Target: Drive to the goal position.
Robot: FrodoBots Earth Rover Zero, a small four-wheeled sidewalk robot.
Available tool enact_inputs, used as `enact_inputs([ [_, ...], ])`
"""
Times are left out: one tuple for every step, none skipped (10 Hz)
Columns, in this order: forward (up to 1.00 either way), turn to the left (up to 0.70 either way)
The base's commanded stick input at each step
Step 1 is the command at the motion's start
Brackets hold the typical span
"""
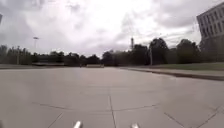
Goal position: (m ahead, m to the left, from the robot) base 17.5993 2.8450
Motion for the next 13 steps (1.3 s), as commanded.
enact_inputs([
  [1.0,0.0],
  [1.0,0.0],
  [1.0,0.0],
  [1.0,0.0],
  [1.0,0.0],
  [1.0,0.0],
  [1.0,0.0],
  [1.0,0.0],
  [1.0,0.0],
  [1.0,0.0],
  [1.0,-0.07],
  [1.0,-0.4],
  [1.0,-0.4],
])
